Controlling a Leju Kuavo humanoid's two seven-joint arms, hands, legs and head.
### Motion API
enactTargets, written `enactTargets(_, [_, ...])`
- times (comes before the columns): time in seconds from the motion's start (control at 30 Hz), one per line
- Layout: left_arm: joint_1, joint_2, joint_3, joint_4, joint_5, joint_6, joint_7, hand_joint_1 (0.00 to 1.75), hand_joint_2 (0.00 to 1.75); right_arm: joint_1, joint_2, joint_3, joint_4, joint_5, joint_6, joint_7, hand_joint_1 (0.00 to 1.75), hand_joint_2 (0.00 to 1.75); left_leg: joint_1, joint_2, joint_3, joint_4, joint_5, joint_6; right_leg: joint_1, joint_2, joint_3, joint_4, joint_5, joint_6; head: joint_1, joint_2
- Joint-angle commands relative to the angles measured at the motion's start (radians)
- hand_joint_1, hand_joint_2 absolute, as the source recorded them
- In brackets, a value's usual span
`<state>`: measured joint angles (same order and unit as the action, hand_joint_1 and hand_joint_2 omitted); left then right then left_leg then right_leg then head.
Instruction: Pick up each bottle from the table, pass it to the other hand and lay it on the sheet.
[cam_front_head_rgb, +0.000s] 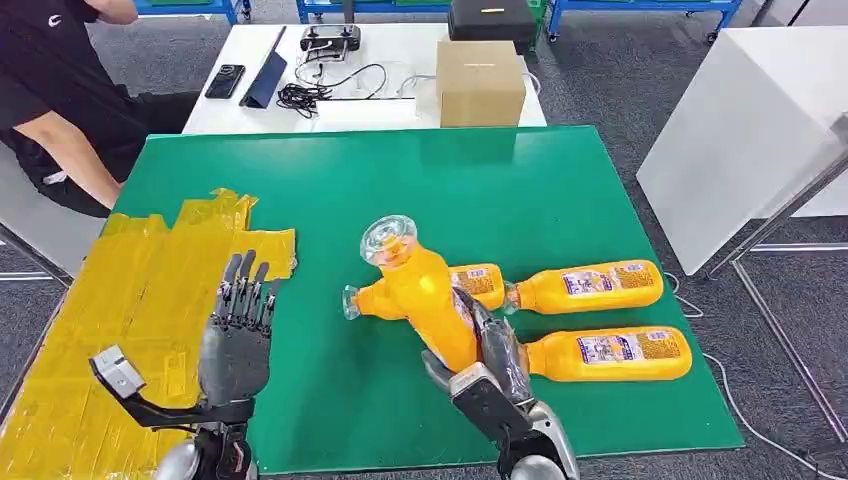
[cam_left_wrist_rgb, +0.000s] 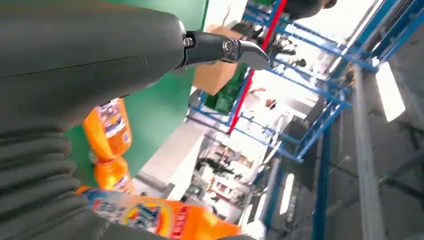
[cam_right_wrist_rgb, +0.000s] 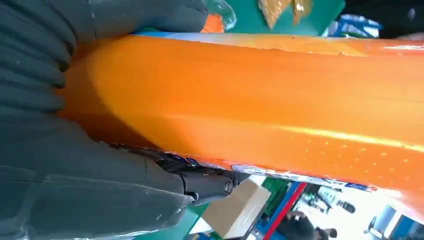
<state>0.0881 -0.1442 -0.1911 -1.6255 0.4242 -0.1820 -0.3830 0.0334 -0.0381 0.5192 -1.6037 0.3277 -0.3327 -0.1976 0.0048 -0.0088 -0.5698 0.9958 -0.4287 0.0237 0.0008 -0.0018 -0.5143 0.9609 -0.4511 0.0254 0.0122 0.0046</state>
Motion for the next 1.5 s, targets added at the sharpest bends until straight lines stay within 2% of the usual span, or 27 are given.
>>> enactTargets(0.03, [-0.034, 0.06, -0.066, 0.069, -0.002, -0.008, 0.017, 0.0, 1.75, -0.047, 0.039, -0.038, 0.042, -0.013, -0.018, 0.0, 1.75, 1.75, 0.0, 0.001, 0.001, -0.001, 0.0, -0.001, 0.0, 0.0, 0.001, -0.001, 0.0, 0.0, 0.0, 0.0])
enactTargets(0.23, [-0.046, 0.066, -0.079, 0.075, -0.008, -0.015, 0.029, 0.0, 1.75, -0.084, 0.039, -0.02, 0.087, -0.01, -0.001, 0.029, 1.75, 1.75, 0.0, 0.002, 0.002, -0.001, -0.001, -0.001, 0.0, 0.001, 0.002, -0.001, 0.0, 0.0, 0.0, 0.0])
enactTargets(0.53, [-0.091, 0.072, -0.084, 0.118, -0.004, -0.037, 0.048, 0.0, 1.75, -0.219, 0.034, 0.125, 0.235, 0.049, 0.143, 0.13, 1.75, 1.75, 0.0, 0.003, 0.002, -0.002, 0.0, -0.001, 0.0, 0.003, 0.002, -0.002, 0.001, 0.0, 0.0, 0.0])
enactTargets(0.63, [-0.094, 0.071, -0.084, 0.12, -0.003, -0.038, 0.048, 0.0, 1.75, -0.226, 0.037, 0.132, 0.243, 0.052, 0.148, 0.134, 1.75, 1.75, 0.0, 0.002, 0.002, -0.001, 0.0, -0.001, 0.0, 0.002, 0.002, -0.001, 0.0, 0.0, 0.0, 0.0])
enactTargets(0.87, [-0.103, 0.065, -0.068, 0.139, 0.038, -0.083, 0.052, 0.0, 1.75, -0.296, 0.039, 0.246, 0.289, 0.109, 0.218, 0.176, 1.75, 1.75, 0.0, 0.004, 0.003, -0.002, 0.0, -0.001, 0.0, 0.004, 0.002, -0.002, 0.001, 0.0, 0.0, 0.0])
enactTargets(0.97, [-0.102, 0.066, -0.055, 0.147, 0.047, -0.086, 0.053, 0.0, 1.75, -0.304, 0.043, 0.278, 0.285, 0.131, 0.229, 0.185, 1.75, 1.75, 0.0, 0.003, 0.002, -0.001, 0.0, -0.001, 0.0, 0.003, 0.001, -0.001, 0.0, 0.0, 0.0, 0.0])
enactTargets(1.5, [-0.102, 0.065, -0.055, 0.147, 0.047, -0.086, 0.053, 0.0, 1.75, -0.304, 0.04, 0.277, 0.285, 0.13, 0.229, 0.184, 1.75, 1.75, 0.0, 0.001, 0.001, -0.001, 0.0, 0.0, 0.0, 0.001, 0.001, 0.0, 0.0, 0.0, 0.0, 0.0])
